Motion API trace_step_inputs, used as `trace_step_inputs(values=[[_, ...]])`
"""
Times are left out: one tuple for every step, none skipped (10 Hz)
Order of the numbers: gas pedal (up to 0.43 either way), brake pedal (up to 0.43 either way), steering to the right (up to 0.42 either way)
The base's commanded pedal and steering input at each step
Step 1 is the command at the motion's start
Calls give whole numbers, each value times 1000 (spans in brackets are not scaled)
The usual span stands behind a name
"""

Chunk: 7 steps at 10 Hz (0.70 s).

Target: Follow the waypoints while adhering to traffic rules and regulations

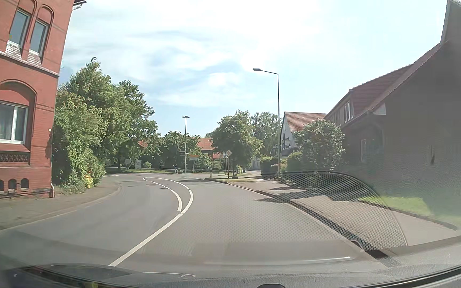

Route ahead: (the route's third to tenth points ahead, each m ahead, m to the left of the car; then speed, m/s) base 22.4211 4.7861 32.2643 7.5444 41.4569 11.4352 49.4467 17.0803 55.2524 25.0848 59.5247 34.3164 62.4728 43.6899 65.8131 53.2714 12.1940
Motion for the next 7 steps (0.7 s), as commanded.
trace_step_inputs(values=[[98,0,-30],[98,0,-32],[87,0,-34],[79,0,-34],[67,0,-35],[67,0,-38],[67,0,-43]])
